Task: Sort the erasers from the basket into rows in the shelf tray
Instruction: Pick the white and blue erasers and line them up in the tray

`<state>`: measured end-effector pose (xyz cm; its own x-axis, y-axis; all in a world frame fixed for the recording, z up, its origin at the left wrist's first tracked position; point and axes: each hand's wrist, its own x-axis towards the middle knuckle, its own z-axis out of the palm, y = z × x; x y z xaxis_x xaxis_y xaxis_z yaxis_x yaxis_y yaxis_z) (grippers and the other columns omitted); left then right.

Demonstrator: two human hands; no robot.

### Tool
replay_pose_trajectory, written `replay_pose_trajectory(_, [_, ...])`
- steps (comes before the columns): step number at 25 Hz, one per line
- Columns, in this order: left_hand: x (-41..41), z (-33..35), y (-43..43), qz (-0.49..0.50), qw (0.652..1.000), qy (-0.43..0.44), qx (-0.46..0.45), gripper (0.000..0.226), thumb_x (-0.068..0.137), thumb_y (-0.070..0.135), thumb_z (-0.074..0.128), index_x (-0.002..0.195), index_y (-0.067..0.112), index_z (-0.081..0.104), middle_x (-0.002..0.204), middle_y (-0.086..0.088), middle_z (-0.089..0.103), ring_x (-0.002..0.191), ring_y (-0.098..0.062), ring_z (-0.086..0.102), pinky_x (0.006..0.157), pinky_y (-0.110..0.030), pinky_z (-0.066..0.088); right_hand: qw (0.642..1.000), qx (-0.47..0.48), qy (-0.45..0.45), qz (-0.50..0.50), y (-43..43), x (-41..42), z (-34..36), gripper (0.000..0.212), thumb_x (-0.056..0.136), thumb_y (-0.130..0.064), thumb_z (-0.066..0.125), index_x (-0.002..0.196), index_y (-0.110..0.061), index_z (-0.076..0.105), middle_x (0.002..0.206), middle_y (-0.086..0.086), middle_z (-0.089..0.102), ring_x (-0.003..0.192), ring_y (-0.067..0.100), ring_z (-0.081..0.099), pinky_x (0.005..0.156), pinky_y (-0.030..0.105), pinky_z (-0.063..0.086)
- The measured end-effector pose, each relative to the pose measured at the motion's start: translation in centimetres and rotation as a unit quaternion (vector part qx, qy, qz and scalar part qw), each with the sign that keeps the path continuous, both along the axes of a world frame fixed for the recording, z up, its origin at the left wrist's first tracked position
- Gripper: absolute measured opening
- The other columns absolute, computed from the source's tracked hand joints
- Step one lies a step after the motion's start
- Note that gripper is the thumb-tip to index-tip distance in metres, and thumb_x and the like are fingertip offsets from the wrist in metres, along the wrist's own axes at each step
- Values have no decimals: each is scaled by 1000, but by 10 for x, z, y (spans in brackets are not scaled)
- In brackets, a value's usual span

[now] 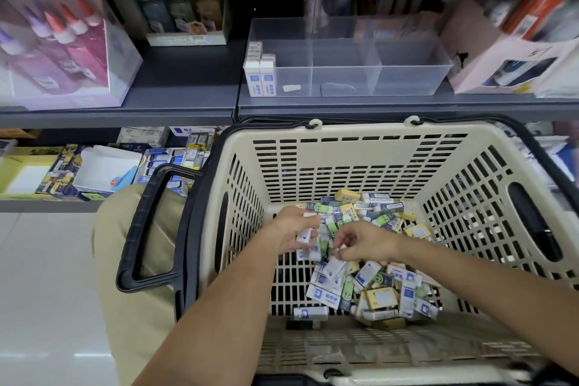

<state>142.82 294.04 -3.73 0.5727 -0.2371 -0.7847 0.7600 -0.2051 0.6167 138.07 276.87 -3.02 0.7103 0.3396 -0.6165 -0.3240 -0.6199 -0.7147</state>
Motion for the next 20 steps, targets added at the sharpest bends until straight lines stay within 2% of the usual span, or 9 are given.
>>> replay_pose_trajectory(2, [0, 3, -7, -43, 999, -1, -5, 15, 91, 15, 59, 101, 5, 58, 90, -11, 66, 70, -18, 65, 68, -35, 57, 994, 60, -3, -89, -5, 11, 9, 10, 81, -5, 67, 81, -14, 61, 68, -1, 57, 53, 7, 52, 53, 19, 47])
replay_pose_trajectory(5, [0, 6, -15, -106, 989, 58, -85, 42, 88, 47, 55, 108, 9, 59, 100, -12, 67, 89, -26, 65, 80, -42, 55, 977, 120, -25, -174, -7, 21, 16, 8, 80, -4, 69, 80, -8, 62, 66, 1, 59, 56, 9, 55, 56, 19, 49])
replay_pose_trajectory(8, [2, 4, -12, -144, 980, 97, -93, 61, 66, 72, 57, 93, 18, 65, 82, -3, 70, 75, -18, 68, 74, -34, 54, 969, 159, -24, -188, 1, 20, 13, 11, 79, -6, 70, 86, -6, 62, 71, 1, 61, 64, 11, 59, 64, 21, 51])
replay_pose_trajectory(10, [3, 2, -6, -116, 983, 104, -100, 53, 63, 65, 68, 87, 18, 65, 72, -1, 69, 65, -16, 67, 67, -31, 55, 958, 198, 0, -206, 6, 21, 10, 15, 80, -6, 69, 93, -9, 63, 83, 5, 66, 76, 14, 65, 74, 23, 54])
replay_pose_trajectory(12, [3, -4, 1, -63, 991, 77, -92, 39, 70, 45, 77, 95, 18, 63, 66, 2, 68, 58, -13, 65, 59, -28, 54, 960, 184, 0, -211, 7, 25, 8, 24, 81, -11, 69, 103, -16, 61, 100, 6, 66, 94, 19, 65, 88, 31, 53])
replay_pose_trajectory(14, [4, -10, 7, 23, 996, 44, -76, 40, 70, 31, 80, 102, 17, 61, 67, 2, 70, 61, -14, 67, 59, -31, 55, 986, 53, -68, -139, 6, 28, 2, 37, 79, -24, 71, 113, -21, 56, 110, 2, 60, 102, 16, 59, 94, 34, 49])
replay_pose_trajectory(15, [5, -12, 10, 75, 993, 35, -80, 44, 68, 28, 81, 105, 16, 61, 72, -1, 72, 66, -16, 69, 61, -34, 56, 992, -36, -114, -48, 6, 27, -2, 46, 78, -33, 71, 119, -23, 52, 117, 0, 56, 107, 14, 54, 95, 33, 47])
replay_pose_trajectory(18, [8, -16, 16, 197, 974, 23, -111, 51, 68, 26, 81, 111, 15, 56, 87, -8, 69, 76, -23, 69, 60, -38, 57, 935, -190, -193, 231, 19, 19, -25, 70, 76, -48, 66, 136, -28, 36, 138, -4, 39, 124, 16, 34, 105, 38, 33])
replay_pose_trajectory(20, [11, -17, 15, 250, 961, 16, -116, 45, 72, 27, 79, 109, 16, 55, 88, -8, 66, 72, -22, 66, 57, -35, 56, 900, -235, -214, 297, 30, 18, -38, 77, 75, -47, 65, 141, -32, 27, 146, -4, 29, 129, 21, 26, 107, 39, 26])
